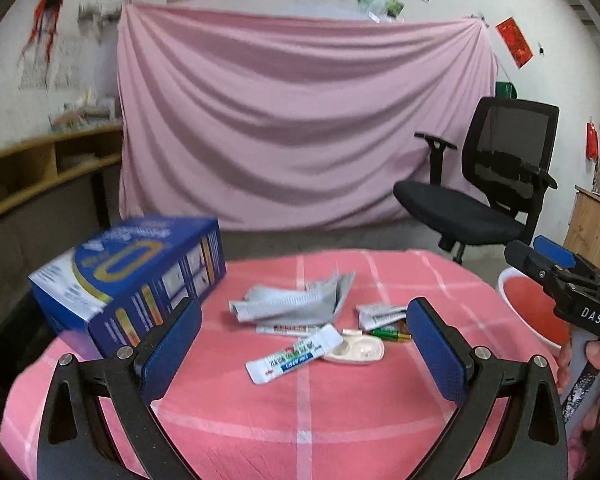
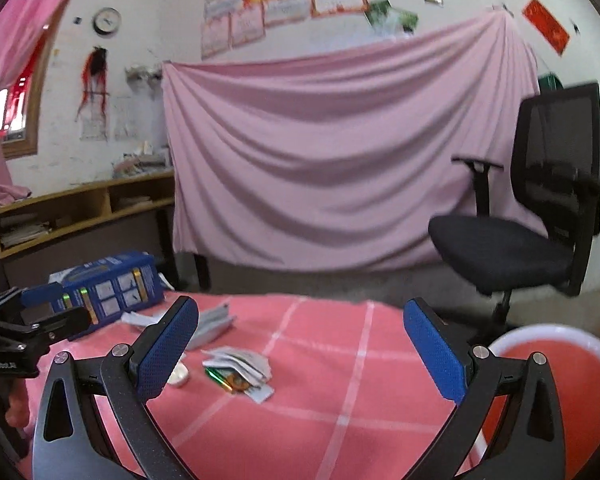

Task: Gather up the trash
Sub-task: 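Move both tools back over the table toward the toothpaste tube and packets, then close the left tool on the white toothpaste tube while the right tool grips the brown dried slice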

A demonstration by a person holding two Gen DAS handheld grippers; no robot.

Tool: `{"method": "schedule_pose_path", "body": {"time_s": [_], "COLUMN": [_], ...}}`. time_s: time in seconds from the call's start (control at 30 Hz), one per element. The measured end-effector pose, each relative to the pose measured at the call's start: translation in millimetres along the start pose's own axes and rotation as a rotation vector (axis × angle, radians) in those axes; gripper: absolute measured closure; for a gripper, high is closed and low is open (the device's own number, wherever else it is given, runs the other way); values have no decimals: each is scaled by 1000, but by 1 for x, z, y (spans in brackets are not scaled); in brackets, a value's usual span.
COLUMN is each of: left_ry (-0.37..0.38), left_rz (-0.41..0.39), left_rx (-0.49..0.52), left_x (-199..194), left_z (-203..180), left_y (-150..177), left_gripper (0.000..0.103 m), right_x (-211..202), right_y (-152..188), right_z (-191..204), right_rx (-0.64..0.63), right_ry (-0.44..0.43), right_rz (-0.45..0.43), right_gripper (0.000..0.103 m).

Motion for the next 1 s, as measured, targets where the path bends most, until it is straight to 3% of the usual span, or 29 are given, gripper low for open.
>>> {"method": "schedule_pose_path", "body": {"time_s": [0.17,0.43,0.47,0.63,0.9,1.0], "left_ry": [41,93,102,143,170,162], "left_rz": [136,364,380,421,469,480], "left_rx": [-39,-25,-21,-18,8,42], "left_x": [26,68,70,78,85,80], "left_z": [6,8,8,15,17,15], "left_y": [7,19,21,22,22,26], "left_gripper": [6,50,51,55,56,64], "right_x": [22,51,55,64,70,71], "right_y": [10,29,33,41,47,48], "right_z": [-5,1,3,11,21,23], "right_rx": [29,16,14,-8,-55,-60], "right_ry": [1,-51,-69,-111,-122,-136], "right_rz": [120,302,330,400,448,458], "right_gripper": [3,21,28,45,47,51]}}
Point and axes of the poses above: each gripper's, at about its wrist camera, not at the fingertips, and x roughly the way its jaws point, z to its left, y to its underside, the point moved 7 cm from there along x, roughly the way its jaws point, and after that the axes turned 9 degrees about z, right-handed, at the moved point
